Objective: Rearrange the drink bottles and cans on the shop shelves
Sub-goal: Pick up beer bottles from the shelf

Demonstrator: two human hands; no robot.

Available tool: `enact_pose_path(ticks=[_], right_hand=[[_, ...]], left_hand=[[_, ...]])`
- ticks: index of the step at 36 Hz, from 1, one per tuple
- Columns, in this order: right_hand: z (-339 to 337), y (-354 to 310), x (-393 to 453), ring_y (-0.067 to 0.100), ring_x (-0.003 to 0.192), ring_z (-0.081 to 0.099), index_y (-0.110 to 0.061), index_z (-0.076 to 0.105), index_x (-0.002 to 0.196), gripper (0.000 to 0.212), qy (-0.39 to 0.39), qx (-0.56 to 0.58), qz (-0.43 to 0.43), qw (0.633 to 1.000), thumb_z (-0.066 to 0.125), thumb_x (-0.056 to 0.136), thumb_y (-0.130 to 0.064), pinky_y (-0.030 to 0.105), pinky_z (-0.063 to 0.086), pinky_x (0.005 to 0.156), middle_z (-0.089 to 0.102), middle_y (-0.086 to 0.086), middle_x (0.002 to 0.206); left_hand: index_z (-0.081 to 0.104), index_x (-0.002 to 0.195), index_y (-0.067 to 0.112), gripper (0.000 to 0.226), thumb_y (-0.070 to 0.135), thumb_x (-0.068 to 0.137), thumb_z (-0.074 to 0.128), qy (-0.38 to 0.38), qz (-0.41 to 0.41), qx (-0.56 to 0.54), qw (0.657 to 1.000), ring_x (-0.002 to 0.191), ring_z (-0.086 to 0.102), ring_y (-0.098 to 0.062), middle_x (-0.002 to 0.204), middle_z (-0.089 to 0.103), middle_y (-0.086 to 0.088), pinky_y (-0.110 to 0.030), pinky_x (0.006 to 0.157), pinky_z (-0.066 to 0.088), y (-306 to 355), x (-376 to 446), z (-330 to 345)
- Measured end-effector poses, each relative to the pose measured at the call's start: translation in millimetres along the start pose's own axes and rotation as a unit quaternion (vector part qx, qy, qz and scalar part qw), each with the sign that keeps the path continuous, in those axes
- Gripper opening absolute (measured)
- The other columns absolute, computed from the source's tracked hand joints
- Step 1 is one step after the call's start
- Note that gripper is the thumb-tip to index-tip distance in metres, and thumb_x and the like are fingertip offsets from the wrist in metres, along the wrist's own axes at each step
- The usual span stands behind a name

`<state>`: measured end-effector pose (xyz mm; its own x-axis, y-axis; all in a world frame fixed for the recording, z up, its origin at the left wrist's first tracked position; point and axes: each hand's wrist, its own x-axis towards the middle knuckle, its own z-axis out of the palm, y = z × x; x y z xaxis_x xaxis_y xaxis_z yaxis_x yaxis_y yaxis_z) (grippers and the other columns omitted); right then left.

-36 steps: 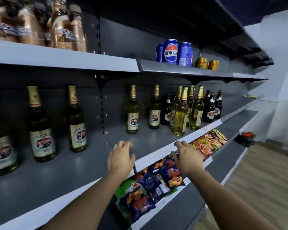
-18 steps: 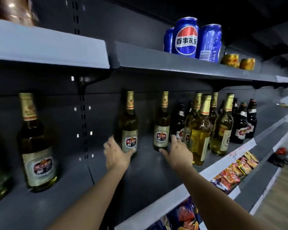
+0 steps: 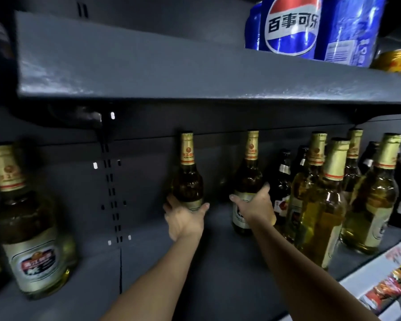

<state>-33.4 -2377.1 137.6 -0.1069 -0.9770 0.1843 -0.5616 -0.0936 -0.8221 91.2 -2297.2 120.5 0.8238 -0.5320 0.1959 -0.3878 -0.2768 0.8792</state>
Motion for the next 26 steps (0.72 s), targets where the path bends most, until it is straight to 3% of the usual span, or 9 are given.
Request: enact_pose_path(ticks=[9,14,21,26], right_hand=[[1.5,4.9,3.4,0.034,0.114,0.054,-0.01,0.04,0.124,0.073,0.028,-0.013,-0.028,0.999,0.079,0.072,-0.043,0.041,0.045,0.08,0.05,0.009,0.128],[-1.8,4.6,-25.9,0.032,0.108,0.057,-0.011,0.039,0.119,0.072,0.028,-0.016,-0.089,0.996,0.081,0.069,-0.044,0.044,0.049,0.081,0.052,0.008,0.122],[-1.7,-17.3,-100.8,0.032,0.113,0.056,-0.013,0.039,0.124,0.08,0.013,-0.027,-0.135,0.99,0.079,0.067,-0.052,0.042,0.046,0.085,0.053,0.007,0.125],[-1.4,-41.5,-171.8,0.03,0.11,0.058,-0.016,0.04,0.118,0.075,0.011,-0.037,-0.15,0.988,0.077,0.067,-0.055,0.039,0.046,0.081,0.054,0.003,0.122]], left_hand=[[0.039,0.13,0.012,0.086,0.046,0.063,0.083,0.033,0.008,0.001,0.999,0.111,0.055,-0.033,0.127,0.047,-0.01,-0.04,0.08,0.05,-4.0,-1.8,-10.6],[0.044,0.123,0.014,0.08,0.045,0.061,0.085,0.048,0.008,-0.024,0.999,0.111,0.055,-0.032,0.122,0.049,-0.009,-0.042,0.082,0.05,-12.8,-18.5,-31.3],[0.035,0.135,0.02,0.09,0.052,0.064,0.08,0.031,0.023,-0.006,0.999,0.116,0.052,-0.028,0.127,0.044,-0.004,-0.041,0.082,0.048,-37.4,-43.8,-87.6],[0.038,0.132,0.025,0.086,0.053,0.062,0.08,0.023,0.038,-0.008,0.999,0.115,0.053,-0.026,0.124,0.045,0.0,-0.039,0.081,0.047,-65.7,-63.3,-147.6]])
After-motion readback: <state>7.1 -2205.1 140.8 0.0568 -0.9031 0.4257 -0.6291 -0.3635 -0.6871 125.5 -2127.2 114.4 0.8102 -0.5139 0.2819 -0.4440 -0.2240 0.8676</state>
